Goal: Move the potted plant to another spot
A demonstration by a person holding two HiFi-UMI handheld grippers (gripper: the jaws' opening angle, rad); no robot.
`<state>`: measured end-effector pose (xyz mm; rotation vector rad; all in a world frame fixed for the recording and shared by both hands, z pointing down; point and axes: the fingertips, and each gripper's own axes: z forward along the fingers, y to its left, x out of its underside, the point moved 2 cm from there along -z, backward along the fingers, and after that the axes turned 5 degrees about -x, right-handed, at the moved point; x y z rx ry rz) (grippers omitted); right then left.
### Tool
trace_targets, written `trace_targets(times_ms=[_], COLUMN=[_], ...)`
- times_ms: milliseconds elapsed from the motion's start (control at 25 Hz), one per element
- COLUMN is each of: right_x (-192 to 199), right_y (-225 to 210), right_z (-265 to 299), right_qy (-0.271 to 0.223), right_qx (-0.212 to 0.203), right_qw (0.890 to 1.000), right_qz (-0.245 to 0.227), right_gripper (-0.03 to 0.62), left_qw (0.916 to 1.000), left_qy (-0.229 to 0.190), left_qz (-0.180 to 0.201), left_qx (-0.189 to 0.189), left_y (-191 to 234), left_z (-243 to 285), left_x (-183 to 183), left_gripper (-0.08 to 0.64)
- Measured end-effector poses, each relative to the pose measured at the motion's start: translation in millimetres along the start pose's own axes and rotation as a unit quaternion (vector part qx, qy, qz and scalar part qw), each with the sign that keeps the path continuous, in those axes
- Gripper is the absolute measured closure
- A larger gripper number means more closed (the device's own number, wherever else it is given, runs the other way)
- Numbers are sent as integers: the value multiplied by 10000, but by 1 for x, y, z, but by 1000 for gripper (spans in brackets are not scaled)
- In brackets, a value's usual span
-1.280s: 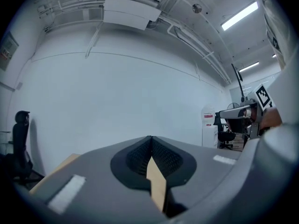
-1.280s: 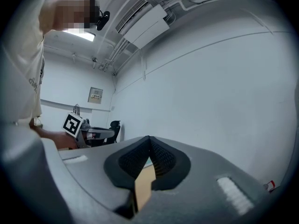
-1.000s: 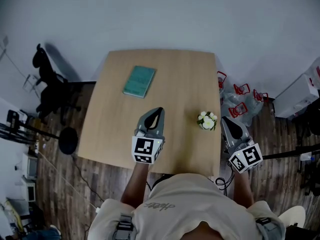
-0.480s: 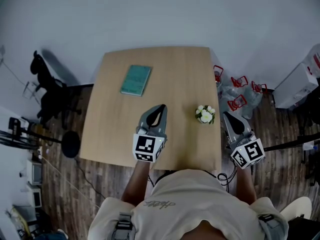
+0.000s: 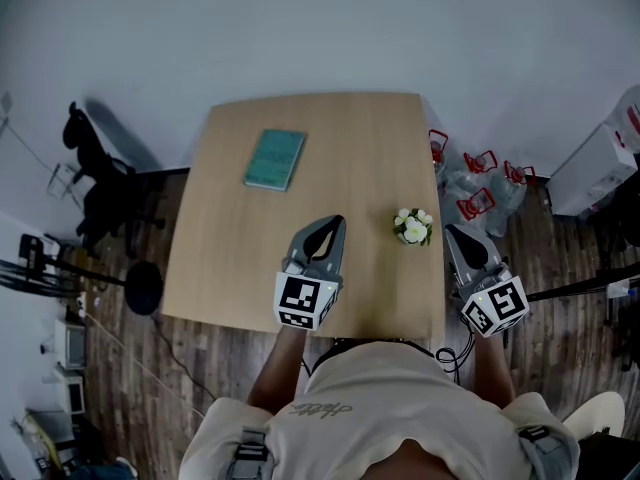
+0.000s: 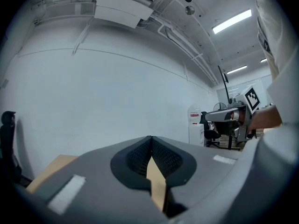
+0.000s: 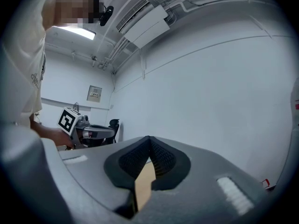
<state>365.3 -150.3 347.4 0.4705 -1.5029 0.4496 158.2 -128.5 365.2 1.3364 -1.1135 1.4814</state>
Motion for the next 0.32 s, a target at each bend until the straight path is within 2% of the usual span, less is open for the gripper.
trace_targets(times_ms=[120,320], right_x=[3,4], right_y=[3,3], right_z=[-2,-4], right_qy=[28,-37], right_qx=[30,106], right_qw=[10000,9999], right_qz=[-5,-3], right_gripper=[591,591], left_qw=[10000,9994], left_qy=[96,196], left_qz=[24,-198], left_qx=[-3,-204], left_y=[0,12], left_z=[-7,-21], left_x=[7,17], left_gripper=[541,543])
